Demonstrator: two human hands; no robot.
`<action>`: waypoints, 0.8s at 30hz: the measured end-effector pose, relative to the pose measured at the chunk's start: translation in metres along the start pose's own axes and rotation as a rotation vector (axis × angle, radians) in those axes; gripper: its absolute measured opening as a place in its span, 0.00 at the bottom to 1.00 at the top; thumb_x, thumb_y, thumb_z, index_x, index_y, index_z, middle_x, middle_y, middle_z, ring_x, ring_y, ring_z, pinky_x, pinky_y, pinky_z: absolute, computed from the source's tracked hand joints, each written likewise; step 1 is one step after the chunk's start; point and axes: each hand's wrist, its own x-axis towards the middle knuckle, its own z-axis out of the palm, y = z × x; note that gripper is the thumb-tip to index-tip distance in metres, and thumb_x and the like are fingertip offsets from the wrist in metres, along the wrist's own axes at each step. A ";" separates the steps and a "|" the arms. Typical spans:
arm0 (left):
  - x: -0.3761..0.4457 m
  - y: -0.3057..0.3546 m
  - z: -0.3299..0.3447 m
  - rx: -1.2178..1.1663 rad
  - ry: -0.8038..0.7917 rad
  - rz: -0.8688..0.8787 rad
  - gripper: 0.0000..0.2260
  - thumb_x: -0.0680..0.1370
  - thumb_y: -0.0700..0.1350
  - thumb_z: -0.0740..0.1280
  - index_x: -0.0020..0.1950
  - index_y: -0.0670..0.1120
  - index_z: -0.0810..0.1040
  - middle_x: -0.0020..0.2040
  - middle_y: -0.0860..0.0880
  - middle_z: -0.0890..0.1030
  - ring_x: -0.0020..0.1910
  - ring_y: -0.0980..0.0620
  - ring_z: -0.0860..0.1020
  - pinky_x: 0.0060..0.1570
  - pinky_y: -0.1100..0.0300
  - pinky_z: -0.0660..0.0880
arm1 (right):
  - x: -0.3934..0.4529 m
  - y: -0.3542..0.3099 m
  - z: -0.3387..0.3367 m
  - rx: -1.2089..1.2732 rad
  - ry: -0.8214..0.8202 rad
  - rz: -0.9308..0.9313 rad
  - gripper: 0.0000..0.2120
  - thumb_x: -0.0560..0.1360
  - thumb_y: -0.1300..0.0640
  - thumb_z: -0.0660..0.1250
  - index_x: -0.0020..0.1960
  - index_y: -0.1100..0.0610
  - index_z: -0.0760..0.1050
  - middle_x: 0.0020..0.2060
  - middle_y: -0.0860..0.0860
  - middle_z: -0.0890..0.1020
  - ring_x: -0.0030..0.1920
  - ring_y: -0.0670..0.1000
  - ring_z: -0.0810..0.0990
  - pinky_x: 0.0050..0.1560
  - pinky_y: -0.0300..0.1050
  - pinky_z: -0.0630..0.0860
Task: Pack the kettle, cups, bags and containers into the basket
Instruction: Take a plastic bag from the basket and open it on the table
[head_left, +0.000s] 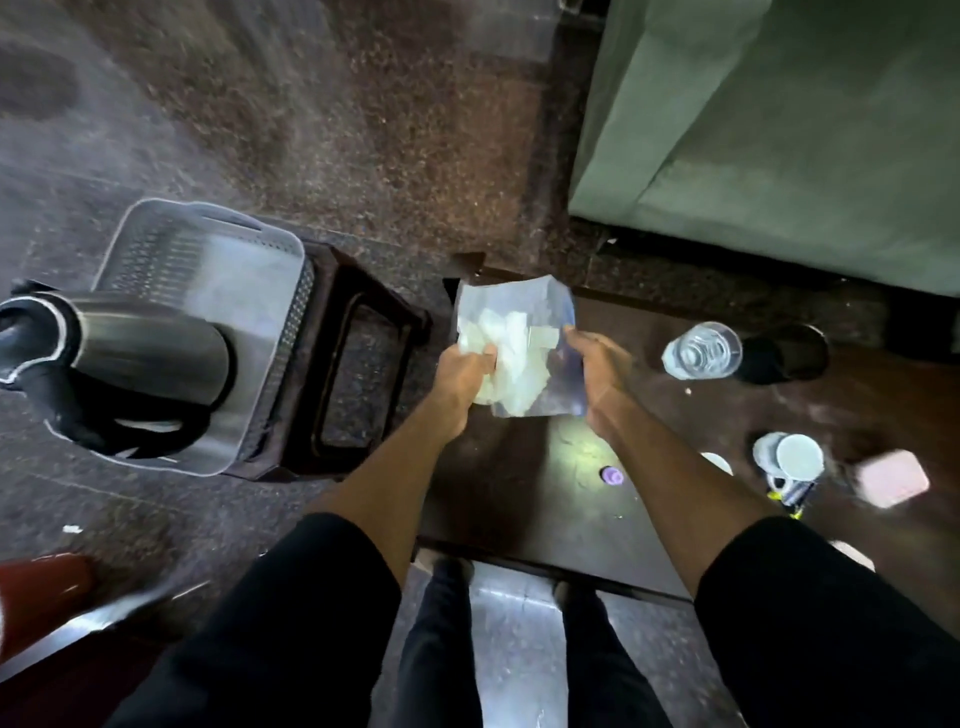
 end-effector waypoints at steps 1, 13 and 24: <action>0.001 -0.005 0.007 0.031 0.025 0.009 0.13 0.83 0.41 0.68 0.67 0.39 0.79 0.62 0.40 0.84 0.53 0.44 0.83 0.45 0.54 0.81 | 0.003 0.003 -0.008 -0.033 0.035 -0.044 0.07 0.76 0.53 0.76 0.42 0.56 0.84 0.34 0.48 0.84 0.39 0.50 0.81 0.40 0.44 0.78; -0.013 -0.036 0.058 0.798 0.272 0.656 0.20 0.78 0.52 0.74 0.68 0.51 0.75 0.65 0.52 0.76 0.61 0.50 0.78 0.59 0.48 0.78 | 0.003 0.022 -0.038 -0.006 0.113 -0.171 0.04 0.74 0.62 0.74 0.41 0.62 0.81 0.33 0.54 0.80 0.33 0.50 0.75 0.35 0.46 0.73; -0.023 -0.046 0.074 0.725 0.153 0.614 0.13 0.77 0.58 0.72 0.59 0.55 0.80 0.54 0.58 0.81 0.46 0.59 0.82 0.44 0.59 0.79 | -0.009 0.020 -0.037 0.036 -0.104 -0.024 0.07 0.72 0.61 0.74 0.36 0.55 0.85 0.31 0.52 0.83 0.29 0.47 0.78 0.31 0.39 0.75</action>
